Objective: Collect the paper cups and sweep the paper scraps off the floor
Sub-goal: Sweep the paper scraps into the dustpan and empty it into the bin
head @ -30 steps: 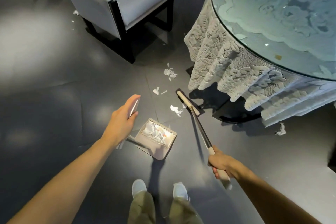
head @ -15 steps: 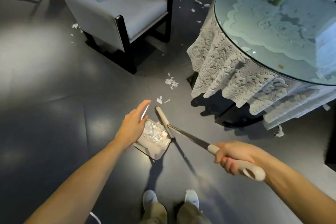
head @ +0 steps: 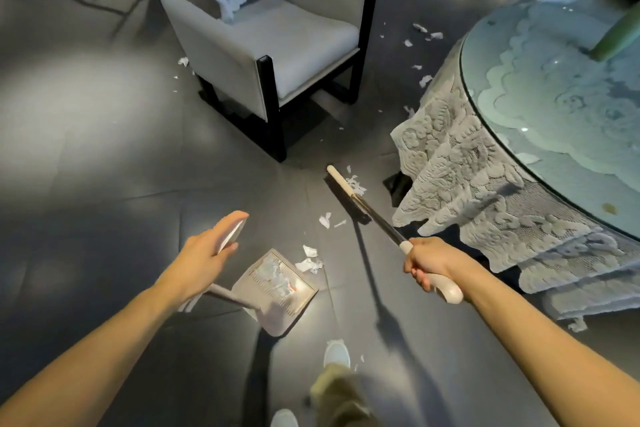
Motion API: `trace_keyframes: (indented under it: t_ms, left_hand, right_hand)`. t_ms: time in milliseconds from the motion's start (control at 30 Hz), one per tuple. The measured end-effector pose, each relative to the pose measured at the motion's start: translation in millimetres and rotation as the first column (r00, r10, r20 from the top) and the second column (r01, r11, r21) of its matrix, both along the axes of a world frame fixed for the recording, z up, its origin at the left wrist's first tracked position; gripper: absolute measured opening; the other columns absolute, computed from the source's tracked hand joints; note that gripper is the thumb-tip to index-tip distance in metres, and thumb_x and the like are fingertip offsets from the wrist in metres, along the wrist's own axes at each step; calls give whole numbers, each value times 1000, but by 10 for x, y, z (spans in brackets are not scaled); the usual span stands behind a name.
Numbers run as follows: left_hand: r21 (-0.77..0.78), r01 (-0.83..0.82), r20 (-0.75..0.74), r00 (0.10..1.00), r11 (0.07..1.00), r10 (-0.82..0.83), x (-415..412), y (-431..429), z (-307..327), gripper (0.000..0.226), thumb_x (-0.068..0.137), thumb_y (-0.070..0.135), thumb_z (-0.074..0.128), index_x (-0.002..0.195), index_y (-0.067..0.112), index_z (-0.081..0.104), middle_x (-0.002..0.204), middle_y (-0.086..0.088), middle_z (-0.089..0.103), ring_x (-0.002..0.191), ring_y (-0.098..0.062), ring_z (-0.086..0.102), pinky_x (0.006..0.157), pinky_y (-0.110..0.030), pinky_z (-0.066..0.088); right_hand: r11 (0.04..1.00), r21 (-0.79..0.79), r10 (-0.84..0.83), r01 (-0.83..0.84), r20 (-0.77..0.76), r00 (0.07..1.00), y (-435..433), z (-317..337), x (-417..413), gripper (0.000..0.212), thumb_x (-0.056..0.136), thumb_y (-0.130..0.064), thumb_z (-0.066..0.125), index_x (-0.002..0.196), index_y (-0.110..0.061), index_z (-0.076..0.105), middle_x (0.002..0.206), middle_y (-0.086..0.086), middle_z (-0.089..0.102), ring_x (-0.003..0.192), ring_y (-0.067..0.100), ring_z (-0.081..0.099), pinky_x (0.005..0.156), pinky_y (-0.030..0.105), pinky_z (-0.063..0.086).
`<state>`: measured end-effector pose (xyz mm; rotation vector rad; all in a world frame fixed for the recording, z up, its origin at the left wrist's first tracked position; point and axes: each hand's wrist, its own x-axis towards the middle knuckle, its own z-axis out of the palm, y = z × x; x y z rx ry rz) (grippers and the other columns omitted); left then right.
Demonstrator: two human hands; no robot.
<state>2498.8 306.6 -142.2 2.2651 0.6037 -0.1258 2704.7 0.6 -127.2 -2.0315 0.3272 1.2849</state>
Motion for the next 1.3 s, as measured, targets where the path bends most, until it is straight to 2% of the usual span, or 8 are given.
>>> trace_keyframes:
  t_ms: [167, 300, 467, 600, 767, 867, 1033, 1300]
  left_hand:
    - [-37, -44, -41, 998, 998, 43, 8, 215, 133, 56, 96, 26, 50, 112, 76, 30, 136, 15, 41, 126, -14, 42, 97, -31, 35]
    - [-79, -148, -65, 988, 986, 143, -67, 208, 80, 57, 96, 24, 52, 110, 76, 34, 127, 15, 47, 104, -13, 58, 76, -21, 46]
    - [-47, -195, -42, 980, 980, 193, -58, 229, -28, 59, 96, 24, 52, 111, 77, 35, 127, 26, 45, 117, -4, 48, 88, -23, 38]
    - [-66, -233, -34, 972, 970, 231, -66, 216, -88, 58, 96, 23, 50, 111, 77, 34, 131, 21, 43, 121, -7, 45, 90, -25, 39]
    - [-64, -198, -12, 980, 978, 197, -76, 66, -153, 55, 97, 22, 49, 115, 71, 33, 133, 11, 48, 124, -12, 45, 92, -23, 33]
    - [-23, -182, 11, 983, 983, 182, -59, 97, -195, 48, 98, 19, 48, 131, 52, 39, 134, 3, 51, 122, -19, 48, 91, -24, 33]
    - [-6, -133, 93, 987, 991, 133, -204, 83, -224, 48, 98, 14, 47, 136, 41, 39, 136, -1, 51, 124, -22, 47, 93, -26, 34]
    - [-70, -100, 120, 987, 992, 108, -550, -62, -192, 47, 99, 13, 43, 137, 40, 37, 144, -2, 43, 132, -22, 38, 97, -26, 29]
  right_hand:
    - [987, -106, 137, -119, 186, 973, 351, -432, 735, 20, 91, -1, 33, 97, -1, 52, 58, 13, 48, 35, 17, 40, 43, 24, 41]
    - [970, -177, 206, -167, 233, 950, 564, -652, 1190, 24, 87, 4, 35, 102, 4, 55, 53, 11, 47, 28, 14, 39, 36, 18, 39]
    - [956, -203, 251, -211, 195, 948, 821, -843, 1491, 16, 87, 10, 35, 85, 0, 47, 47, 7, 43, 24, 12, 36, 32, 15, 35]
    - [859, -253, 485, -446, 119, 866, 877, -836, 1344, 27, 85, 10, 35, 65, -4, 48, 53, 11, 47, 33, 16, 45, 37, 19, 38]
    - [710, -315, 664, -630, 1, 748, 718, -642, 684, 28, 80, 5, 38, 95, 3, 61, 62, 13, 54, 52, 21, 50, 50, 25, 44]
    - [716, -263, 659, -647, -52, 750, 573, -540, 125, 39, 82, 1, 41, 118, -5, 55, 73, 14, 58, 61, 22, 54, 63, 30, 48]
    - [842, -132, 498, -524, -187, 847, 315, -374, -936, 50, 82, -1, 42, 124, -27, 47, 66, 5, 54, 44, 10, 48, 46, 21, 45]
    - [971, 30, 231, -237, -373, 899, -192, 170, -1771, 44, 82, 7, 42, 103, -29, 53, 45, 0, 40, 32, 7, 35, 32, 14, 32]
